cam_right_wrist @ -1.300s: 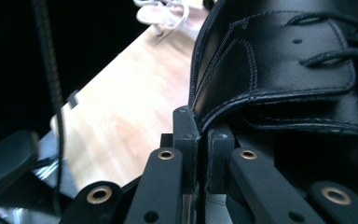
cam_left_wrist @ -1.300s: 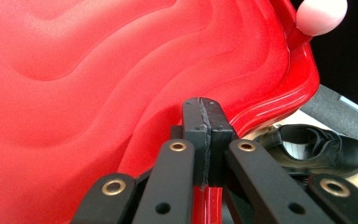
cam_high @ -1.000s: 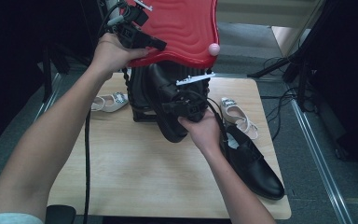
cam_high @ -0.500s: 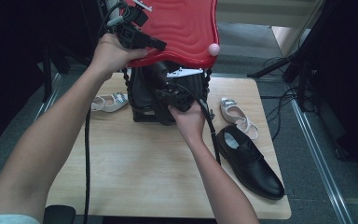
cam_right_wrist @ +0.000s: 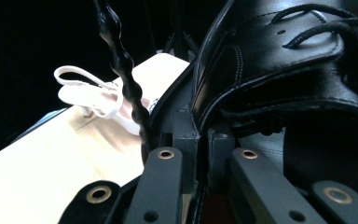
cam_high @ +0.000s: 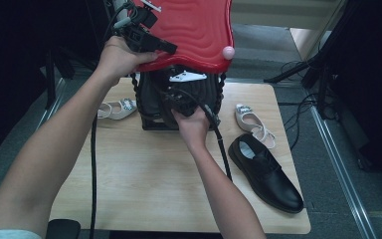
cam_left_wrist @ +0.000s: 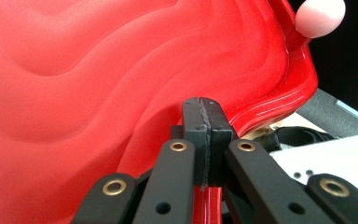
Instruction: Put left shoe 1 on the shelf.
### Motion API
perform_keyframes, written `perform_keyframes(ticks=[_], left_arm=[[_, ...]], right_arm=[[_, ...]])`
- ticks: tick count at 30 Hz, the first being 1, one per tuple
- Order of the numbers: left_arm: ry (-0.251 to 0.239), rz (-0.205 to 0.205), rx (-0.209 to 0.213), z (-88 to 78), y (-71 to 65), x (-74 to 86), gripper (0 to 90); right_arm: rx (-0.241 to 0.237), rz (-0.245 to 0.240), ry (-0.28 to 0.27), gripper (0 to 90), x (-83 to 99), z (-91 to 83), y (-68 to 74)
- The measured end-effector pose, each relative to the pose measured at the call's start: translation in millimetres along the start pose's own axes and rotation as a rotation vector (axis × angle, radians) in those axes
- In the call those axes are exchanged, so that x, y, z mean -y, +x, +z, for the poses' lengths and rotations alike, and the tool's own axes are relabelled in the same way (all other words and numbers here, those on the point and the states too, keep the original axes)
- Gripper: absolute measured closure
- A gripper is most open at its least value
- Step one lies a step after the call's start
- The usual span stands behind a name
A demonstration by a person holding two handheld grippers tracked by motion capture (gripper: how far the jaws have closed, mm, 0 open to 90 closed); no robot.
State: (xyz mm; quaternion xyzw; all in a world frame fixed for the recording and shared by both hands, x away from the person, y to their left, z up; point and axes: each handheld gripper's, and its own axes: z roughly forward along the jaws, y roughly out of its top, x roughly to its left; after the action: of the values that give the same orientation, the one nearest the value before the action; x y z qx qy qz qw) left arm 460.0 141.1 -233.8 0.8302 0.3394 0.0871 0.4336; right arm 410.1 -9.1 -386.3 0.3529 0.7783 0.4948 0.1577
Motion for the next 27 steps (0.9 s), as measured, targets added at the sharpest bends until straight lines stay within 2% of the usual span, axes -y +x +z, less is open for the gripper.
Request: perform_keyframes(ticks=[3, 6, 10, 11, 13, 15, 18, 20, 22, 24, 27], left_arm=[[0.000, -0.003, 0.001, 0.0, 0.4, 0.0, 90.0], [0.000, -0.004, -0.002, -0.1, 0.0, 0.2, 90.0], [0.001, -0.004, -0.003, -0.5, -0.4, 0.5, 90.0], [0.001, -0.005, -0.005, -0.5, -0.5, 0.6, 90.0], [-0.002, -0.009, -0.001, -0.2, 0.2, 0.5, 90.0], [-0.002, -0.013, -0.001, -0.1, 0.4, 0.4, 90.0], [0.000, -0.010, -0.001, -0.1, 0.3, 0.1, 90.0], [-0.001, -0.011, -0.002, 0.0, 0.2, 0.1, 90.0], [-0.001, -0.014, -0.001, 0.0, 0.0, 0.2, 90.0], [-0.001, -0.017, -0.002, 0.0, -0.2, 0.1, 90.0], [0.001, -0.022, 0.003, -0.1, 0.6, 0.2, 90.0]], right_arm=[[-0.001, 0.022, 0.005, 86.1, 1.0, 6.7, 3.7], [0.026, -0.007, 0.019, 82.6, 0.2, 10.3, 10.7], [0.004, 0.037, 0.016, 75.8, -1.2, 11.7, 11.4], [0.008, 0.033, 0.007, 73.4, -1.3, 11.6, 11.7], [-0.001, 0.037, 0.005, 72.8, -1.2, 12.4, 12.4], [0.008, 0.022, 0.008, 72.0, -1.0, 13.4, 15.2], [0.020, 0.030, 0.005, 71.5, -1.7, 13.4, 16.9], [0.007, 0.042, 0.008, 76.6, -2.5, 13.6, 15.3], [0.001, 0.051, 0.017, 85.5, -3.9, 13.4, 15.3], [0.031, 0.042, 0.024, 87.4, -5.5, 13.6, 17.7], [0.083, -0.002, 0.015, 87.7, -5.5, 14.9, 22.3]])
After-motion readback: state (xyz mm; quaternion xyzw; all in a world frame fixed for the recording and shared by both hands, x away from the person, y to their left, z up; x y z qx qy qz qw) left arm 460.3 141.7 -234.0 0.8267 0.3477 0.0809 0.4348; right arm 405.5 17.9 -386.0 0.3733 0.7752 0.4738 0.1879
